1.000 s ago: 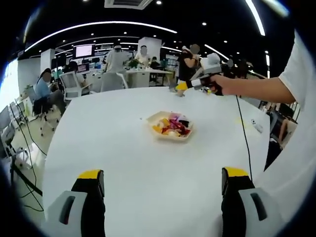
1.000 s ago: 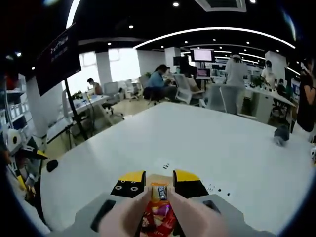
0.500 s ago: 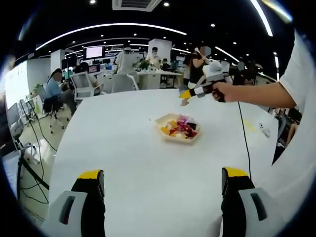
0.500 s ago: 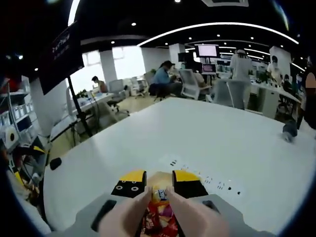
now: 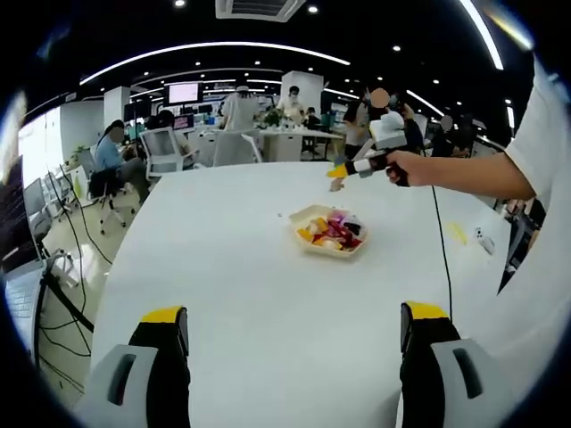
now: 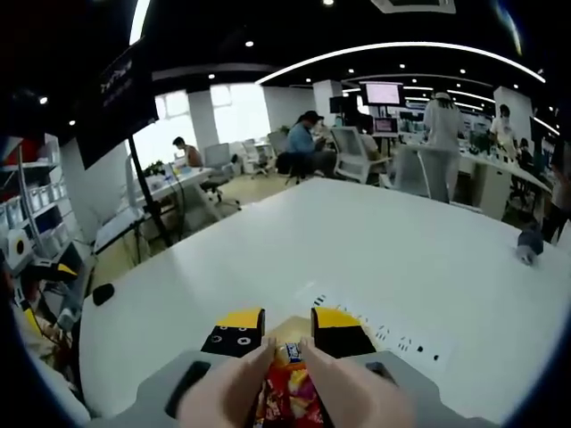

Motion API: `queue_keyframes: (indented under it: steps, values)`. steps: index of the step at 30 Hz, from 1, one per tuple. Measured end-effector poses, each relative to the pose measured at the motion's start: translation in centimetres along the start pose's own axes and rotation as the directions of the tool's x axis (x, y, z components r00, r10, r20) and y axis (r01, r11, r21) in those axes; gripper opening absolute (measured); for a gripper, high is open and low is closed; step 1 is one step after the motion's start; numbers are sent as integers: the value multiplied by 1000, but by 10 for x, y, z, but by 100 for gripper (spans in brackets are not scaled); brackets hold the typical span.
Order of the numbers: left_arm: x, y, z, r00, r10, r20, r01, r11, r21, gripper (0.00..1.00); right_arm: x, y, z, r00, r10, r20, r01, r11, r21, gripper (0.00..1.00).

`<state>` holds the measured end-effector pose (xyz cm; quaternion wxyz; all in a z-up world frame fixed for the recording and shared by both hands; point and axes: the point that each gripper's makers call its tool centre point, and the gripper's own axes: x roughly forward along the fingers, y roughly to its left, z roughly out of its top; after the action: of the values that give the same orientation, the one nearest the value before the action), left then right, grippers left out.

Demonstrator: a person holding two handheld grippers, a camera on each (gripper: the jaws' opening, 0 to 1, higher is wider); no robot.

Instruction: Place the target food into the container with the food tongs after gripping and lifting it, then release it inside without dropping or visibly crushing the food.

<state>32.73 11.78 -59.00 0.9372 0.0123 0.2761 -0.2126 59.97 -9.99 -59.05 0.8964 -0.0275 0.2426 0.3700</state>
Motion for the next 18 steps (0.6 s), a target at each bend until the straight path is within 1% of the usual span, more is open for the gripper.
queue_keyframes:
  steps: [6, 11, 14, 16, 17, 18]
  values:
    - [-2, -1, 1, 1000, 2, 4, -2, 1000, 1, 99, -4, 3, 13, 1000, -1, 19, 2, 1000, -12, 19]
    - [-4, -2, -2, 1000, 0, 2, 0, 1000, -1, 99, -9, 10, 25, 999, 3, 49, -2, 1000, -20, 19]
    - [-4, -4, -4, 1000, -3, -2, 3, 1000, -4, 99, -7, 14, 23, 999, 9, 44, -7, 1000, -29, 19]
    - [-5, -5, -5, 1000, -6, -3, 6, 1000, -4, 99, -4, 16, 18, 999, 13, 32, -12, 999, -30, 20]
    - [-6, -5, -6, 1000, -5, -4, 5, 1000, -6, 99, -3, 16, 17, 999, 9, 32, -8, 999, -35, 20]
    - [-7, -5, -7, 1000, -4, -6, 4, 1000, -8, 99, -2, 18, 15, 999, 29, 34, -29, 1000, -10, 24]
